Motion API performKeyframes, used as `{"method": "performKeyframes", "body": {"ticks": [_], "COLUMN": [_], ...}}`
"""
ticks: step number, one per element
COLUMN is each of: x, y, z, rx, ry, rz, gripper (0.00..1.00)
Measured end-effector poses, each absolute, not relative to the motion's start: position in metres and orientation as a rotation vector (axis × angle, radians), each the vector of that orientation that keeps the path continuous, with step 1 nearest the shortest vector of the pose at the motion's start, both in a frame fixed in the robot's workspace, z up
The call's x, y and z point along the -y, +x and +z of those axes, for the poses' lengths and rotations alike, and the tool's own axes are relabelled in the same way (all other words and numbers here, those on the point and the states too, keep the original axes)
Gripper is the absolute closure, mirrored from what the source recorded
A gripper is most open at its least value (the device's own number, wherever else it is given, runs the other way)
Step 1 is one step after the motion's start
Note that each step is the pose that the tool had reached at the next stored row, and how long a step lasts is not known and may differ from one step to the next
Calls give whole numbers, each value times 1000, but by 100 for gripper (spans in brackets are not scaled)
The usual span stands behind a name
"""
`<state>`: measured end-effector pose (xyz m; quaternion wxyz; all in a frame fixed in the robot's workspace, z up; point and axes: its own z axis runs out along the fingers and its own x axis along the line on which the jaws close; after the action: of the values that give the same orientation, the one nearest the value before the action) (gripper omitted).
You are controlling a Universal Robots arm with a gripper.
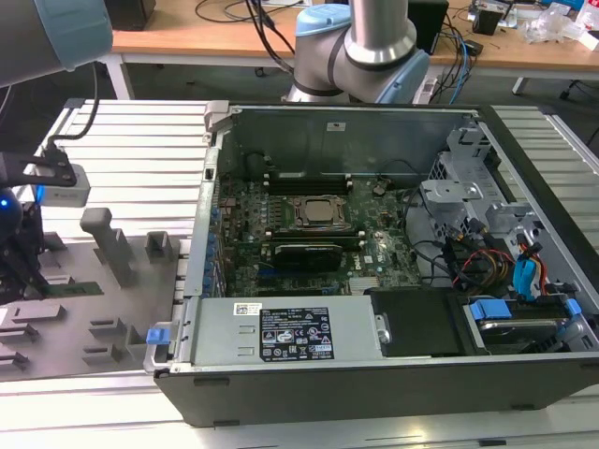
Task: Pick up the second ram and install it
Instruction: 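Pick up the second ram and move it above second insertion slot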
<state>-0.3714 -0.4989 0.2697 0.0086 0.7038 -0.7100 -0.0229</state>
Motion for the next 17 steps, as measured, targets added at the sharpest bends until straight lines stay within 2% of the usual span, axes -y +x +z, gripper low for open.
{"method": "performKeyframes", "body": {"ticks": [9,17], "x": [488,482], "y": [-371,-371], "z": [280,305], "rx": [2218,2218], "ry": [2199,2199], "rz": [-71,-71], "gripper": [86,86]}}
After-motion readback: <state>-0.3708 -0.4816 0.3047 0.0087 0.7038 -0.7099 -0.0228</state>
